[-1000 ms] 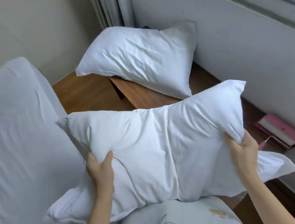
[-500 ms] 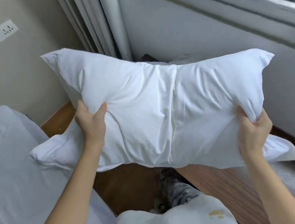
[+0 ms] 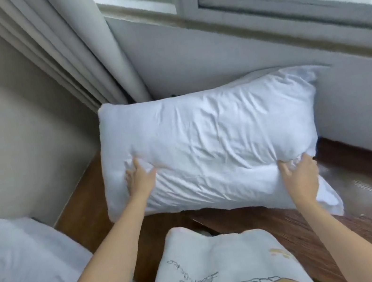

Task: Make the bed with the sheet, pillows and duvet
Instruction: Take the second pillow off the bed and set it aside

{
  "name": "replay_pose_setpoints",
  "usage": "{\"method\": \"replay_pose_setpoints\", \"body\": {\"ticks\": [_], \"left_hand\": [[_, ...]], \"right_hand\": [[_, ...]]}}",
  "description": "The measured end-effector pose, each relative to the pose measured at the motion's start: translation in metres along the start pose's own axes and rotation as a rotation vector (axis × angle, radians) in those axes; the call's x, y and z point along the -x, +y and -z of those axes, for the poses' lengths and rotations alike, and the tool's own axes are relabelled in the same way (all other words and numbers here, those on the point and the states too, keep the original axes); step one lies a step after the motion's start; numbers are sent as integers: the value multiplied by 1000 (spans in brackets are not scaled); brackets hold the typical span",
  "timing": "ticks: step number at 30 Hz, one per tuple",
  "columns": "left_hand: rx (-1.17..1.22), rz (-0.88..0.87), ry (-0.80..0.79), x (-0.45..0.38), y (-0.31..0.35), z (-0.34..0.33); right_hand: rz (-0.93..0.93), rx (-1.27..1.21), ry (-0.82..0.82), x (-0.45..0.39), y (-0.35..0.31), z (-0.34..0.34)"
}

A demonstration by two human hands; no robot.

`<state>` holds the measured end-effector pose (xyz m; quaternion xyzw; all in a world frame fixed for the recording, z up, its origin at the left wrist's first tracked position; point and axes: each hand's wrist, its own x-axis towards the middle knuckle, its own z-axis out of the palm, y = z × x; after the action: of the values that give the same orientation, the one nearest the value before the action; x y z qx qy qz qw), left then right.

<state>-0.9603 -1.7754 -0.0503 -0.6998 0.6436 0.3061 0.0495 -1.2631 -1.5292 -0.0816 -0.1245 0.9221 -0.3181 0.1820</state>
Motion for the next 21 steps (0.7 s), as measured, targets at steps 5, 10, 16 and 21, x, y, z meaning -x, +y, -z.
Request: {"method": "replay_pose_setpoints", "body": {"ticks": [5, 10, 16, 21], "left_hand": [[-73, -27, 57, -10, 11, -19], [-126, -480, 76, -18, 23, -17], [-547, -696, -127, -54, 37, -30], [-614, -709, -110, -59, 61, -35]], "right_hand": [[156, 135, 166, 13, -19, -16], [486, 343, 115, 30, -63, -50], [356, 510, -98, 43, -89, -79], [304, 385, -122, 60, -94, -58]]}}
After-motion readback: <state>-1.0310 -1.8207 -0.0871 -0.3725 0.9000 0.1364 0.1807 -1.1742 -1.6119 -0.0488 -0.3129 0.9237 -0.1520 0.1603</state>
